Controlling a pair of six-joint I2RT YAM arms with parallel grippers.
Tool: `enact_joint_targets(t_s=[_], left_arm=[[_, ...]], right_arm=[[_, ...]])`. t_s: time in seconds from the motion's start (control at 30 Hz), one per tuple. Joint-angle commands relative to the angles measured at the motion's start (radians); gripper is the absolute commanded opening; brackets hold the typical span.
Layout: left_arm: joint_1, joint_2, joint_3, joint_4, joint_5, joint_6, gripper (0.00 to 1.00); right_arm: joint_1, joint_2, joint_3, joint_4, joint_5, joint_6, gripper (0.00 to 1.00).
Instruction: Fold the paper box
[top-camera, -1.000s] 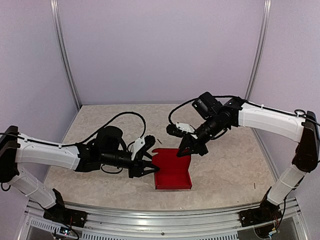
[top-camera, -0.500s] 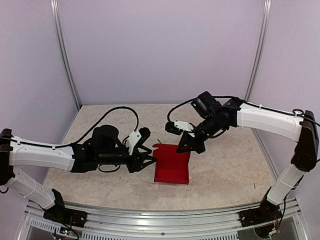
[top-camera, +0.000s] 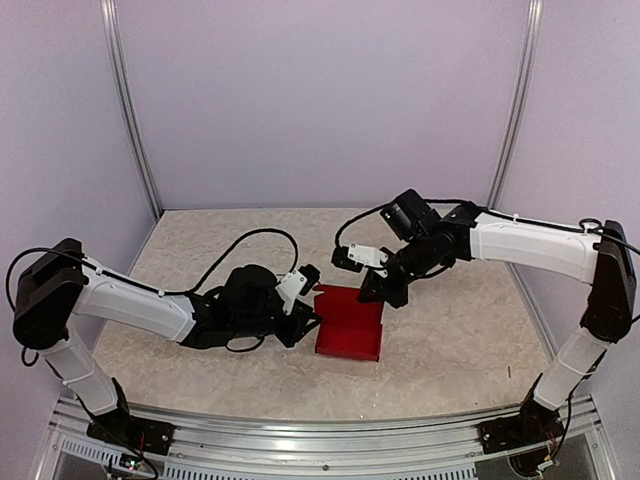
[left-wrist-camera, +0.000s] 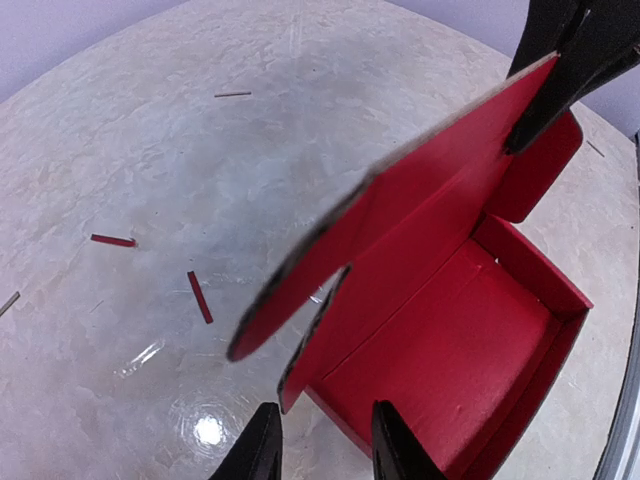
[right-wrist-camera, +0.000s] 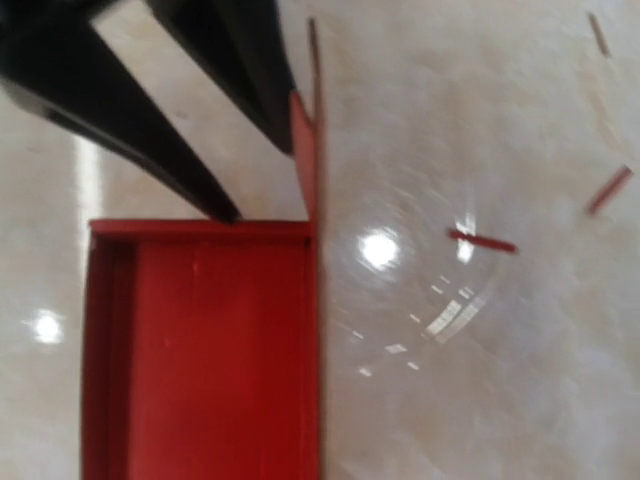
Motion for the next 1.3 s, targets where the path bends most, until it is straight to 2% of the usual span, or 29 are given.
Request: enact_joint_targets(t_s=[0.0,0.17,0.27,0.37,0.5,0.63,0.87,1.0,1.27], left_arm=[[-0.013,0.019,0.019,0.068,-0.100,-0.010,0.37],[-0.004,0.051,0.024,0.127,-0.091,0.082,0.41],[0.012,0.086,0.030,0.169,-0.070,0.149,0.47],[0.036,0.108,0.040,0.193,-0.060,0.167,0.53],[0.079,0.145,0.071,0.188,-0.032,0.162,0.54],[0.107,0.181,0.100,0.194,0.027,0.172,0.50],[0.132,0.239,0.135,0.199,0.149,0.182,0.38],[0.136,0.258,0.148,0.193,0.174,0.177,0.27],[0.135,0.256,0.160,0.198,0.218,0.130,0.17]], right_arm=[[-0.003,0.013,-0.034,0.059,0.106,0.012,0.00],[-0.003,0.025,-0.058,0.097,0.142,0.003,0.00],[-0.003,0.045,-0.064,0.116,0.162,-0.009,0.00],[-0.003,0.063,-0.066,0.132,0.181,-0.017,0.00],[-0.004,0.082,-0.062,0.147,0.186,-0.028,0.00],[-0.004,0.099,-0.059,0.153,0.193,-0.035,0.00],[-0.004,0.106,-0.066,0.168,0.216,-0.041,0.00],[-0.003,0.104,-0.068,0.174,0.228,-0.038,0.00],[-0.003,0.106,-0.070,0.192,0.252,-0.015,0.00]])
